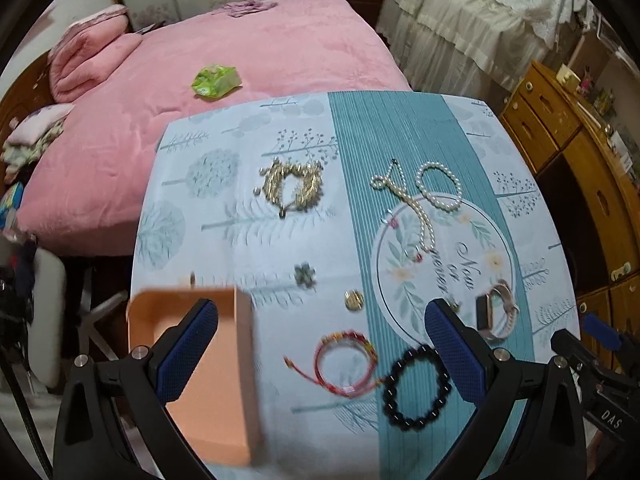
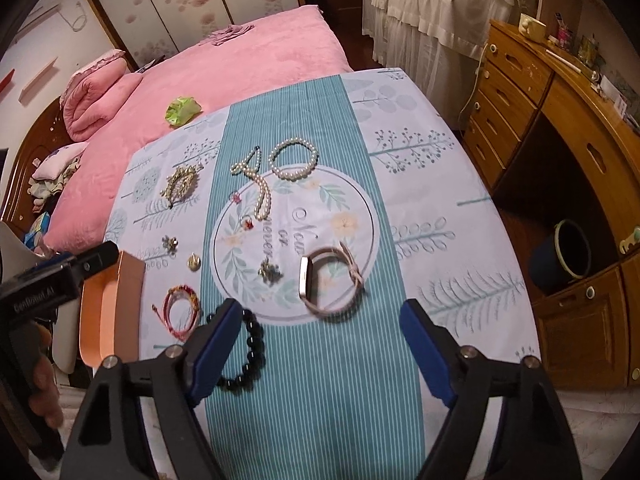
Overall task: Organize jewelry
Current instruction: 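Reach the left tool to the gold leaf hair comb and close on it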
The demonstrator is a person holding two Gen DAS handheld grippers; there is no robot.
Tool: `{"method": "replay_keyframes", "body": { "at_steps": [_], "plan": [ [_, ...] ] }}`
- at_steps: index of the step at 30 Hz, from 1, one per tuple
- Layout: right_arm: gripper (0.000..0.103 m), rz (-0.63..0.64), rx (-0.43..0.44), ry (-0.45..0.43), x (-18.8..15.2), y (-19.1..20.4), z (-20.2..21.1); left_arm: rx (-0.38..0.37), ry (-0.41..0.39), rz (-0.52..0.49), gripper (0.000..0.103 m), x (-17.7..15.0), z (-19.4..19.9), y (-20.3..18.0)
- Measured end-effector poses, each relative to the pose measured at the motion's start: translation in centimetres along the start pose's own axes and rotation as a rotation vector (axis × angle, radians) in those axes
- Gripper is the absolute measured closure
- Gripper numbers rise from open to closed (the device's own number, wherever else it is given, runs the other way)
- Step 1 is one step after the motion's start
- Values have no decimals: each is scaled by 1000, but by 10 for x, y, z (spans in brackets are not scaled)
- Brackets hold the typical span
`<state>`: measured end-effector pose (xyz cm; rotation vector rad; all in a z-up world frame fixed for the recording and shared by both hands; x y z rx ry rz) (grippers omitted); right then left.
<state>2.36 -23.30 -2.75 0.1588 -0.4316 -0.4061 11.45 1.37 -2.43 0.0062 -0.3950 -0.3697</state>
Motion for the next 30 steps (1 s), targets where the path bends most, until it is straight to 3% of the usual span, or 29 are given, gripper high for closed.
{"method": "replay_keyframes", "body": {
  "at_steps": [11,20,25,30],
  "plan": [
    [30,31,90,49,57,43,-53,-137,74,-77,1,74,-73,37],
    [30,-35,152,113,96,53,-95,-271,246,-4,8,118,-155,49],
    [30,-49,165,138,99,54,-106,-250,284,-2,11,126,-173,54],
    [30,-39,148,166,101,56,-123,-248,315,5,20,126,-182,54]
  ]
}}
Point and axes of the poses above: each gripper's, at about its wrist camera, not at the fingertips, and z roughly against the way its jaws point, y to its left, x to its top, the point moved 1 cm from there along -z, roughly the way its jaws point, and after that the axes turned 14 degrees about -z, right-handed, at the moved point
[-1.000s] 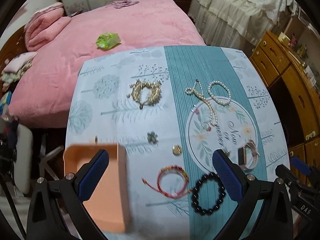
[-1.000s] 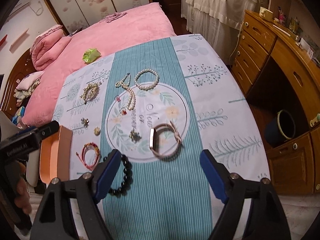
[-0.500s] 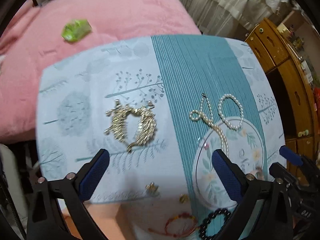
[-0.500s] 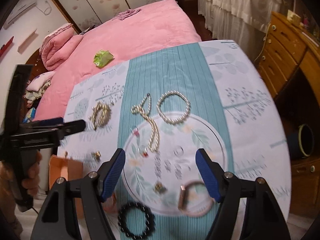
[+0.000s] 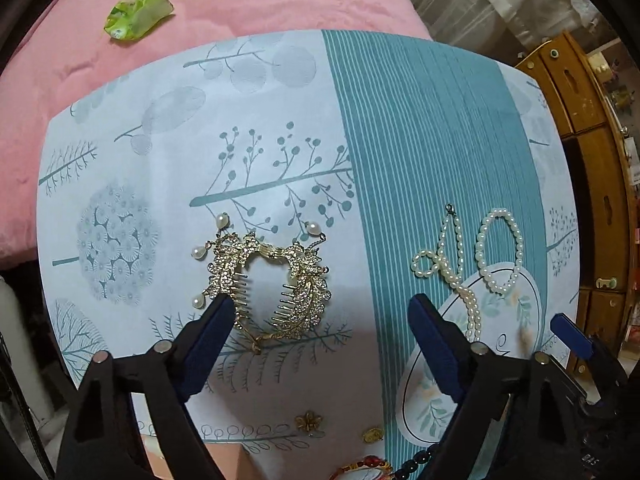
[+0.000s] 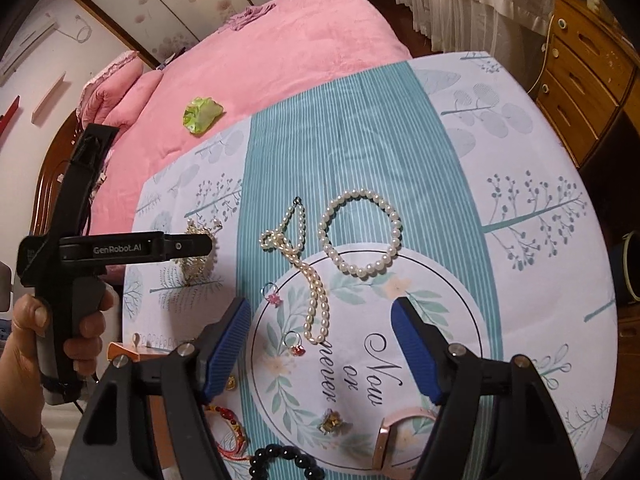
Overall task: Organize jewelry
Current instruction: 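Reach the left tool to the gold leaf hair comb and close on it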
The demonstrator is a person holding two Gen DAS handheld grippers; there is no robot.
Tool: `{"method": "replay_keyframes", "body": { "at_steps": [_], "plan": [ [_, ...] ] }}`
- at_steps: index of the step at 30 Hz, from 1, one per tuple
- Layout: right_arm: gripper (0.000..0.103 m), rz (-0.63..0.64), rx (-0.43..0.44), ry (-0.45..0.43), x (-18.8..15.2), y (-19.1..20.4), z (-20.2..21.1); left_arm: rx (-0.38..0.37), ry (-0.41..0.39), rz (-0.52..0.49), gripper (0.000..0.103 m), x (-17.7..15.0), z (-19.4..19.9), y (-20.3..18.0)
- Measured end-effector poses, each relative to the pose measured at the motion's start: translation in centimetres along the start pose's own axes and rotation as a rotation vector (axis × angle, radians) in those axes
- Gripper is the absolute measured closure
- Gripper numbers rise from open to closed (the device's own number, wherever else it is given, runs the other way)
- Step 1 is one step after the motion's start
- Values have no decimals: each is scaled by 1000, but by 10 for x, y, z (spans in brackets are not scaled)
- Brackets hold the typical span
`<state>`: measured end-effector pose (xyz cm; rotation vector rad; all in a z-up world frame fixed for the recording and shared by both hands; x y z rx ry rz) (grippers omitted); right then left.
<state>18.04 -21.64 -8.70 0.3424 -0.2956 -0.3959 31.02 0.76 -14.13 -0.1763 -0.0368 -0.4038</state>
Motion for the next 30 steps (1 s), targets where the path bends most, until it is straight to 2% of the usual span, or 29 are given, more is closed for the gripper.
{"method": "replay_keyframes", "body": {
  "at_steps": [10,14,22,26,30],
  "plan": [
    [30,-12,-22,16,17,-5,-15,12,21,-15,23,8,-13,-10],
    [30,-4,-24,13,15,-4,-13,4,25,-16,34,12,-17,-12],
    [30,-2,-35,15,8,-8,-15,38,43,-9,34,19,-25,-9],
    [30,-3,-50,15,7,-10,-17,42,57,-7,45,21,-29,-7],
    [30,-10,-58,13,6,-14,-18,58,60,-9,49,23,-30,-7]
  ]
}}
Point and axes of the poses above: each gripper's, at about its wrist camera, not at the fingertips, and z roughly against the way its jaws point, y to its left, x to its top, the point moved 1 cm from there along -z, roughly the way its jaws point, and after that the axes turned 14 degrees about -z, right-handed, at the moved point
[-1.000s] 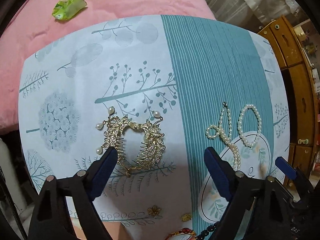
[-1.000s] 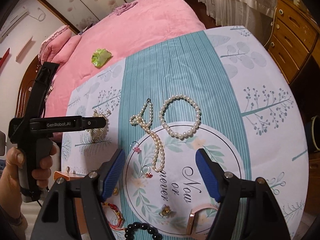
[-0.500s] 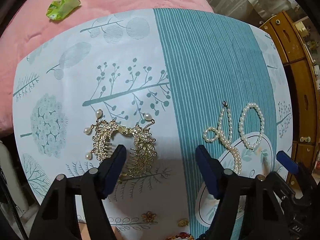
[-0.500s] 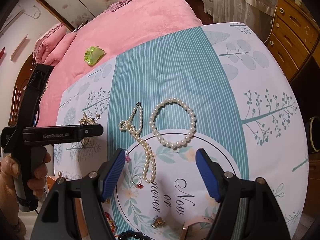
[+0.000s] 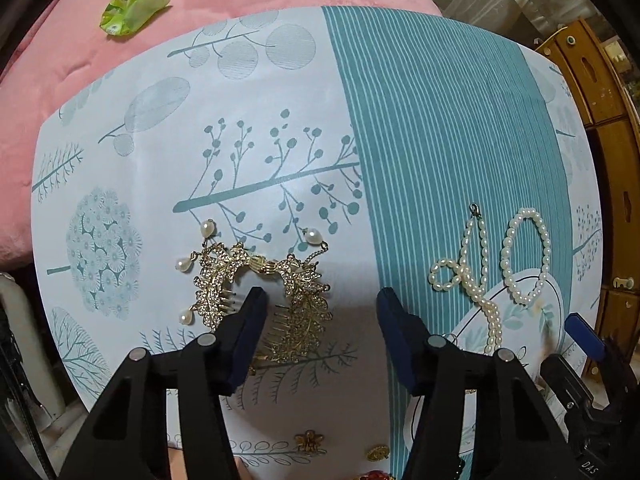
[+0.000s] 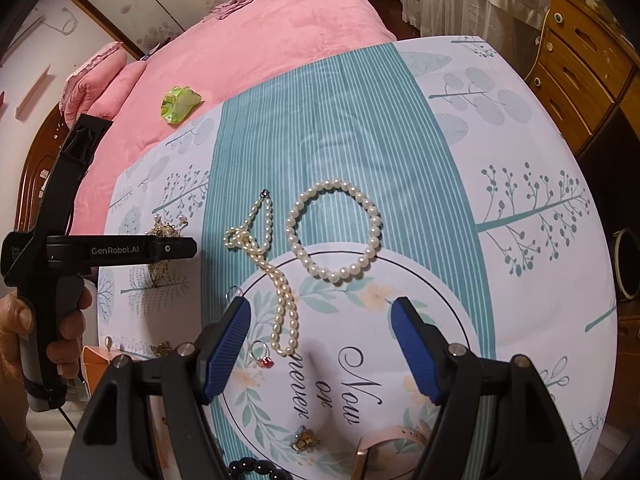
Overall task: Organize jewelry
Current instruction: 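Reach the left tool to the gold leaf hair comb and close on it, then lift the gold comb with the left tool while the right tool grasps the pearl bracelet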
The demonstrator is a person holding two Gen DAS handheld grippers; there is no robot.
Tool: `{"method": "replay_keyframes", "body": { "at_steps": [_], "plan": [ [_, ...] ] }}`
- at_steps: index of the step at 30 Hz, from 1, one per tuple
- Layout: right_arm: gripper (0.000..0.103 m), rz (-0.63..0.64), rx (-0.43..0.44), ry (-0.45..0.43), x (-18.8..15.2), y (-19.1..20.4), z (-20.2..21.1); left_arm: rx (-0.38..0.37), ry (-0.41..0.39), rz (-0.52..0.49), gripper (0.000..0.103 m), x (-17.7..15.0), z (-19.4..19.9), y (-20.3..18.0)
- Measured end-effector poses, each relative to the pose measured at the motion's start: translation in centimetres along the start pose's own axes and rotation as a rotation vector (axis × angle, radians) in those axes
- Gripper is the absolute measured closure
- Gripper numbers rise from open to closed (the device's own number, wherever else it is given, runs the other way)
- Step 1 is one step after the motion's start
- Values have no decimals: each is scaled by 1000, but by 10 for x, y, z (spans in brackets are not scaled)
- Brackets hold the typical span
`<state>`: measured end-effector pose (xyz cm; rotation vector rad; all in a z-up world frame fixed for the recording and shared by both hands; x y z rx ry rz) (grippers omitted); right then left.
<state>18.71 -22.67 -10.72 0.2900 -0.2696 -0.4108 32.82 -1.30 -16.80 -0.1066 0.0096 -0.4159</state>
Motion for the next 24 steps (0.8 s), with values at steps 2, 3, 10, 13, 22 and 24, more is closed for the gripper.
{"method": "replay_keyframes", "body": {
  "at_steps": [2,3,10,13,22,24],
  "plan": [
    [30,-3,-3,-2,0,-2,0,18,5,-5,51,2,-2,-3],
    [30,-4,-4,-3,0,-2,0,30,10,-8,54,3,-3,-6],
    [30,-5,-25,-4,2,-7,-4,84,35,12,76,7,-2,-8],
    [30,4,-35,-12,4,-8,-5,82,36,11,77,8,-2,-4],
    [52,45,-44,-28,21,-8,-8,86,16,-20,77,-4,1,-17],
    [60,64,-63,-30,29,-6,-12,86,6,-21,77,-7,5,-21]
  ]
}}
Point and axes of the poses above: each gripper's, at about its wrist camera, not at the fingertips, and z roughly against the way its jaws point, y to its left, x to its top, the point moved 1 cm from there along -z, roughly the way its jaws point, and after that the axes turned 14 degrees about -z, right-handed, at the moved point
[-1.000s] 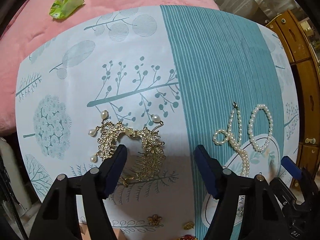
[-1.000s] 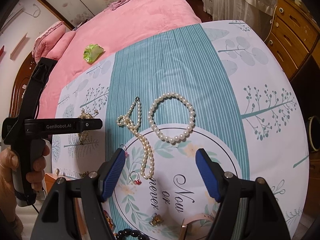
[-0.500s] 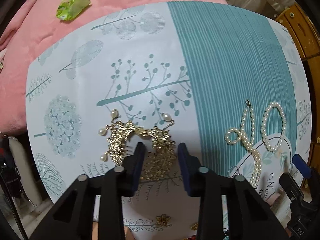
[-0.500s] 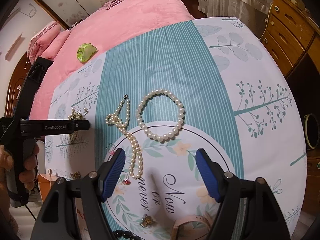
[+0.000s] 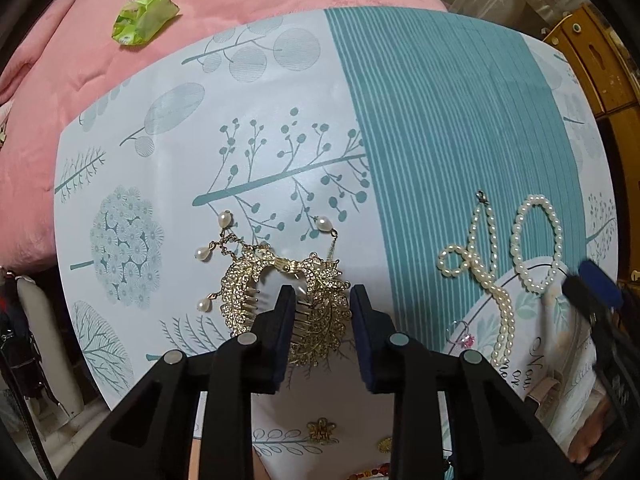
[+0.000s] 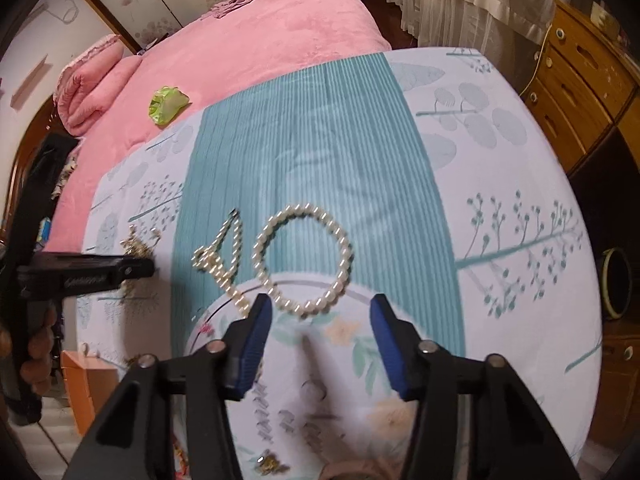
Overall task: Organize jewelry
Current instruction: 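Lift the gold comb with the left tool while the right tool grasps the pearl bracelet, then lower comb and pearl bracelet into the peach box and open both tools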
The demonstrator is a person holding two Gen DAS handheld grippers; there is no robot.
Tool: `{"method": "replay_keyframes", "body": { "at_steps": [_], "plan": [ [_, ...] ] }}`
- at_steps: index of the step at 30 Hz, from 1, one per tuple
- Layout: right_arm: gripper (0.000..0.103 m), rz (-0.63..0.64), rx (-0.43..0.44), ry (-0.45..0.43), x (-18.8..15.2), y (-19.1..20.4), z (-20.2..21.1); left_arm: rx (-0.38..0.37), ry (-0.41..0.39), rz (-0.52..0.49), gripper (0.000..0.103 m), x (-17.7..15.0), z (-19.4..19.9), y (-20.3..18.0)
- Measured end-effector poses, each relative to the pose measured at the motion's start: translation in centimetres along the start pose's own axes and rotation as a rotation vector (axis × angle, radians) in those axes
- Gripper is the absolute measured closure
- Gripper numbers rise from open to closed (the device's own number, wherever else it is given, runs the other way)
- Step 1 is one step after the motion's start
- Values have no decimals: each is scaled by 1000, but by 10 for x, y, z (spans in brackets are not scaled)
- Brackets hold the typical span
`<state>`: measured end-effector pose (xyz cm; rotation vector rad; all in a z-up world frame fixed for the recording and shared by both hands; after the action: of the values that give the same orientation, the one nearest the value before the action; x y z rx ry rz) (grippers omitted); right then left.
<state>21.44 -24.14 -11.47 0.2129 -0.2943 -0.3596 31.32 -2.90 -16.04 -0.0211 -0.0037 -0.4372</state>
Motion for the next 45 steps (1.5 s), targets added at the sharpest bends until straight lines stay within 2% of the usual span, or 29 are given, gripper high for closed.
{"method": "replay_keyframes", "body": {
  "at_steps": [5,10,11,14,15,21,25,31,37,41,45],
  "plan": [
    [64,32,-52,19,17,3,-14,-7,-23,-3,77,-8,15,-2],
    [73,94,-112,42,22,13,-28,-21,-40,0,77,-14,26,5],
    [76,114,-132,44,22,16,-29,-24,-44,2,77,-15,29,7],
    [94,152,-191,25,22,21,-33,-26,-57,6,77,-21,41,7],
    [95,157,-189,29,22,21,-33,-29,-62,9,77,-23,44,7],
    [96,151,-147,39,22,13,-23,-48,-92,10,77,-30,66,10],
    [96,152,-90,18,24,15,2,-54,-116,8,77,-38,83,8],
    [96,240,-48,-15,20,36,50,-55,-163,-3,77,-59,121,8],
    [96,308,48,-31,2,68,103,-58,-210,14,77,-103,163,15],
    [96,376,125,-22,-25,100,132,-56,-236,38,77,-143,183,19],
    [96,447,220,26,-56,138,147,-58,-255,92,77,-192,194,27]
  ]
}}
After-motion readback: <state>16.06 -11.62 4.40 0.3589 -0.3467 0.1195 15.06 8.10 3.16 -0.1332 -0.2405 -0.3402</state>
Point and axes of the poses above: each gripper's, at about its wrist camera, not at the fingertips, and z roughly against the way its jaws point, y to its left, x to its top, the point moved 1 cm from there along -z, roughly the way its jaws point, and after that the axes turned 14 degrees about -z, right-handed, at the moved point
